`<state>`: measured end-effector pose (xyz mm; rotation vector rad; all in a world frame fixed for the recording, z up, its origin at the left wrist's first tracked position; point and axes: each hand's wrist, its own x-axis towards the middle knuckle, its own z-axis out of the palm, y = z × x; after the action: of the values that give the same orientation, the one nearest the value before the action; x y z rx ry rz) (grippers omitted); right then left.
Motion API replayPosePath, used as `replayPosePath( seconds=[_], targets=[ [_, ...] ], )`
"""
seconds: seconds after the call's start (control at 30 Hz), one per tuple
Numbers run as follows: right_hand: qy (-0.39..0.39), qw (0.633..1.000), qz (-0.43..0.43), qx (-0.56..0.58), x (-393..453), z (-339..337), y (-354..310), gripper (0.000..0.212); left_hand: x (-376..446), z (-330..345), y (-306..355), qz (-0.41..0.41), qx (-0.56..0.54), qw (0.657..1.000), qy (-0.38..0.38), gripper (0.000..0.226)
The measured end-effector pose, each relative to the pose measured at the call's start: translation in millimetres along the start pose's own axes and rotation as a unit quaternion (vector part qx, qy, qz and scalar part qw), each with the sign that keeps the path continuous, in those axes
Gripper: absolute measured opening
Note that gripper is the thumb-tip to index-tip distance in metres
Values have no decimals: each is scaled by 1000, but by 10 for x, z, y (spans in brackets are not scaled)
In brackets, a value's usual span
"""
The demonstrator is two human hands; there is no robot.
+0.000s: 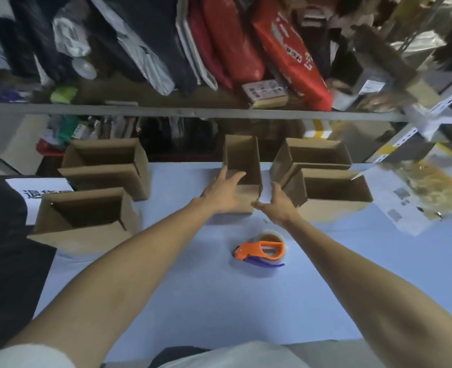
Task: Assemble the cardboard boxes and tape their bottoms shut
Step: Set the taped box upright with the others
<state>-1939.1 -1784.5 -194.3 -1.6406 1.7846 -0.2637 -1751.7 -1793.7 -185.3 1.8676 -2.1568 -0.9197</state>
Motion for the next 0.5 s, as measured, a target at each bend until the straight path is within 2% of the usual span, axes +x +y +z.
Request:
replayPosePath(
  seconds=[0.1,0.2,0.3,0.33,0.4,0.5],
  targets=[
    [-27,997,7,66,208,30,35,89,84,75,57,-16,-13,1000,8,78],
    [-55,980,34,190,348,55,-27,80,67,92,179,-31,-49,998,18,78],
    [-39,961,27,272,453,97,-53,49,9,125,275,-39,-96,994,28,82],
    [-33,960,21,278,460,104,-63,39,-13,135,284,-46,-109,992,30,87],
    [-21,971,-1,239,453,107,-69,38,-74,147,279,-72,-131,988,45,99],
    [14,986,-59,153,353,121,-36,40,-200,78,222,-114,-175,969,129,106]
  ],
)
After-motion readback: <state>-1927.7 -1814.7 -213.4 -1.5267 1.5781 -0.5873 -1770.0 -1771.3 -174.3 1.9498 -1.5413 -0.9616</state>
